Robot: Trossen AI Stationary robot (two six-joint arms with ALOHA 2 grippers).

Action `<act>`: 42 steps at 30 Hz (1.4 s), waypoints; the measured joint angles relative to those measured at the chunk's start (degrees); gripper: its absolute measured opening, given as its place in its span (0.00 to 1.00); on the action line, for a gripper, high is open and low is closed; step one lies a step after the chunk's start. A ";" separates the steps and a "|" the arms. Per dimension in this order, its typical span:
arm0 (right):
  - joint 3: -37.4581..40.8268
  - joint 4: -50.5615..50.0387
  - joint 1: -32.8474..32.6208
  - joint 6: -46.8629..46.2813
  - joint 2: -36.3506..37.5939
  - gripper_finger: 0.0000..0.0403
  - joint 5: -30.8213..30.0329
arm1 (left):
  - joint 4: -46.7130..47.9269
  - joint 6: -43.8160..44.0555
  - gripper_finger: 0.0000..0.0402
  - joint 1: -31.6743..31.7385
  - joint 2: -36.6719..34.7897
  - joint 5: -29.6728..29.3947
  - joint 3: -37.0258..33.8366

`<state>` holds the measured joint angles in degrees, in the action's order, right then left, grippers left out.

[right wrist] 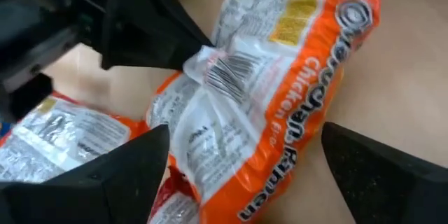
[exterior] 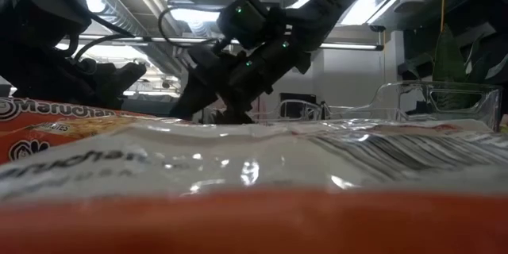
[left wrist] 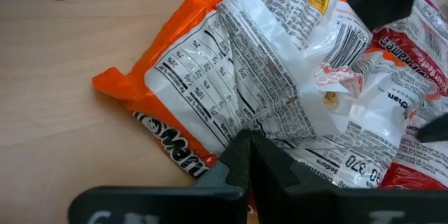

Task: Sort Maruchan noodles
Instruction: Put the orange noodle pack into the left transparent bin

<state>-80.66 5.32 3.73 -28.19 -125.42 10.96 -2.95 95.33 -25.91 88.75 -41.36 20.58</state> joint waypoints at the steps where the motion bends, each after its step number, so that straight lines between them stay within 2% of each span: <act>1: 0.02 0.22 0.02 -0.71 -0.30 0.88 -0.02 | 0.01 0.02 0.00 0.00 0.00 0.00 0.00; 12: -0.01 10.26 -0.33 -7.01 -4.75 0.88 2.58 | -0.29 0.00 0.00 0.01 0.00 -0.20 0.00; 15: -0.01 10.58 -0.33 -7.72 -4.88 0.85 1.98 | -0.40 0.00 0.00 0.02 0.00 -0.26 0.00; 18: -0.01 10.49 -0.35 -7.73 -4.92 0.77 1.17 | -0.83 -0.10 0.00 0.02 0.01 -0.64 -0.01; 25: -0.09 11.60 -0.26 -8.24 -4.83 0.47 2.20 | -2.30 -1.45 0.00 1.08 0.17 -0.85 0.55; 30: -0.03 11.16 -0.19 -7.80 -4.81 0.30 3.45 | -2.58 -1.85 0.00 1.49 -0.65 -0.25 1.41; 37: 0.02 10.64 -0.39 -7.68 -4.75 0.20 8.75 | -1.38 -2.23 0.00 1.01 -8.73 5.28 1.85; 42: 0.15 9.38 -0.38 -7.11 -2.99 0.19 7.71 | 3.18 -2.56 0.00 0.90 -17.56 5.81 1.90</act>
<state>-80.51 14.70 3.35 -35.30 -128.41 18.67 0.23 92.77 -25.02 71.19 -35.55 22.48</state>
